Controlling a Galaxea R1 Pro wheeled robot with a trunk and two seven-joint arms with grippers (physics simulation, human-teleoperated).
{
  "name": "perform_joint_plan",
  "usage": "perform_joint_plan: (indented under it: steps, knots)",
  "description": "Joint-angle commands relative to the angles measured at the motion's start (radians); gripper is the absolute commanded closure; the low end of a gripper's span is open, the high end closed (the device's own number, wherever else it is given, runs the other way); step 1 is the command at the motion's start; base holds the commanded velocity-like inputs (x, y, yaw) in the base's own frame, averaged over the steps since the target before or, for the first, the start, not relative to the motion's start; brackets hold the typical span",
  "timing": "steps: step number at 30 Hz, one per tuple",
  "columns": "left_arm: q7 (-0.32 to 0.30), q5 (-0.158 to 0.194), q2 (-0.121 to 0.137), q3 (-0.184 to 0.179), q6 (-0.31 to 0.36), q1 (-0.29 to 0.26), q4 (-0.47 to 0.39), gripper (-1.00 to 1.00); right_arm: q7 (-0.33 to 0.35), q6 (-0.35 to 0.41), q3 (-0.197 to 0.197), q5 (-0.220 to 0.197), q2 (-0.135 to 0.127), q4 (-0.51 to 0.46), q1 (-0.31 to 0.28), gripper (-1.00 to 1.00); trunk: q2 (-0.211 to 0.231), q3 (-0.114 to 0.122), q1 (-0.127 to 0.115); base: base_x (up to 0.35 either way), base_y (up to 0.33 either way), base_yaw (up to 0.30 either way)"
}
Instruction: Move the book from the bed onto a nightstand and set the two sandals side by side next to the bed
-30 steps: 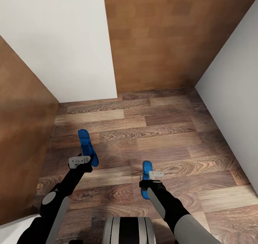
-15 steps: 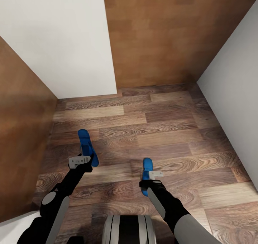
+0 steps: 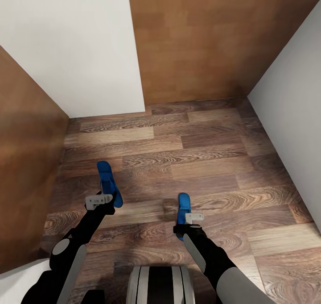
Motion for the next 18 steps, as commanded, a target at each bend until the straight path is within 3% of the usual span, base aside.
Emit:
perform_joint_plan:
  steps: [1,7,13,18]
  knots:
    - [-0.002,0.010,0.000,0.000,0.007,0.000,-0.001,1.00,-0.010,0.002,0.004,-0.010,-0.001,-0.001,-0.001,-1.00,0.000,-0.001,0.000,0.000,0.000,0.000]
    - [-0.002,0.011,0.000,0.000,0.007,0.000,-0.001,1.00,-0.010,0.002,0.004,-0.010,-0.001,-0.001,-0.001,-1.00,0.000,-0.001,0.000,0.005,0.000,0.000]
    - [-0.002,0.011,0.000,0.000,0.007,0.000,-0.001,1.00,-0.010,0.002,0.004,-0.010,-0.001,-0.001,-0.001,-1.00,0.000,-0.001,0.000,0.190,0.000,0.000]
    - [-0.002,0.011,0.000,0.000,0.007,0.000,-0.001,1.00,-0.010,0.002,0.004,-0.010,-0.001,-0.001,-0.001,-1.00,0.000,-0.001,0.000,0.050,0.000,0.000]
